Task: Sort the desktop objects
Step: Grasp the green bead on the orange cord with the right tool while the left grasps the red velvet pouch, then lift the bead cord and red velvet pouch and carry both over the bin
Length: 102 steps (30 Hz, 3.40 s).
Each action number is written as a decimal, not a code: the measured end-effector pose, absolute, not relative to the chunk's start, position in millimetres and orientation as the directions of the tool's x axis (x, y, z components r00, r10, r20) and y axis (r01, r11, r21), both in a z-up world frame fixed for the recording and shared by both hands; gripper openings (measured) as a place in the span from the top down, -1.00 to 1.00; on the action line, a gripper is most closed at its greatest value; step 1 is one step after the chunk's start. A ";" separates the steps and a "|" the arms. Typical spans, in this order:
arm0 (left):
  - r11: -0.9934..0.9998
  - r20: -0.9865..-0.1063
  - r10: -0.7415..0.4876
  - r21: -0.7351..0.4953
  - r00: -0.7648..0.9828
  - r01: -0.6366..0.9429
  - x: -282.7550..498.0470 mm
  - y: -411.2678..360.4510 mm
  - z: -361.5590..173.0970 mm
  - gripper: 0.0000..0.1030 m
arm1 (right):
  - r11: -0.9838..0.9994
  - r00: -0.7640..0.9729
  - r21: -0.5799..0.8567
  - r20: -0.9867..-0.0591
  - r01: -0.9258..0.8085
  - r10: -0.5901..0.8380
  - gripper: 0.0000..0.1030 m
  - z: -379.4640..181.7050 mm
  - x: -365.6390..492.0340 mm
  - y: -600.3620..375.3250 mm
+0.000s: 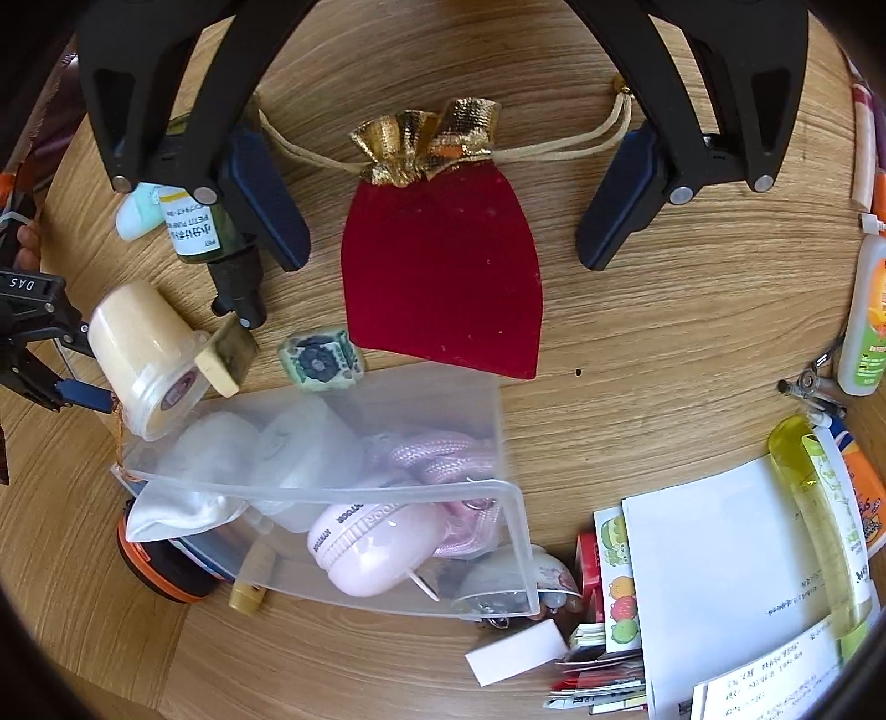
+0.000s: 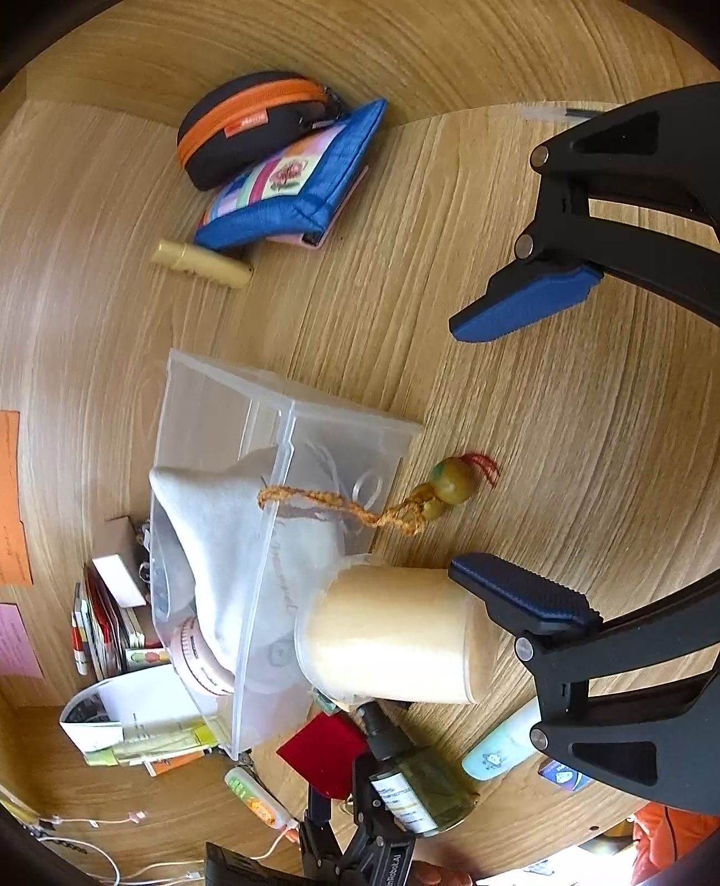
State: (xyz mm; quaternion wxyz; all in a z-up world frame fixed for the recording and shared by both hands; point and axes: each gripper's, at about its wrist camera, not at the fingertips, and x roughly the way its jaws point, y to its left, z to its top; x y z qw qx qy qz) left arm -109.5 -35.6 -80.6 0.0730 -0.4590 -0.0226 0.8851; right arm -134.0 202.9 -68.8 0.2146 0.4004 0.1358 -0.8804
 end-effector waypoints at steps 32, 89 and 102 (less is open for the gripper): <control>-0.982 -0.785 0.023 0.099 -0.619 -0.162 -84.3 -18.4 -75.8 -0.09 | -0.830 -0.549 -0.071 -0.781 0.553 -0.299 0.66 -81.7 -139.9 176.3; -0.962 -0.594 0.271 -0.185 -0.757 -0.200 -190.6 -9.9 32.5 0.08 | -0.840 -0.670 0.025 -0.591 0.542 -0.450 0.66 17.0 -199.5 153.2; -0.954 -0.680 0.296 -0.173 -0.671 -0.246 -230.6 19.2 -3.5 0.08 | -0.839 -0.618 0.014 -0.669 0.543 -0.412 0.66 -17.9 -222.2 135.4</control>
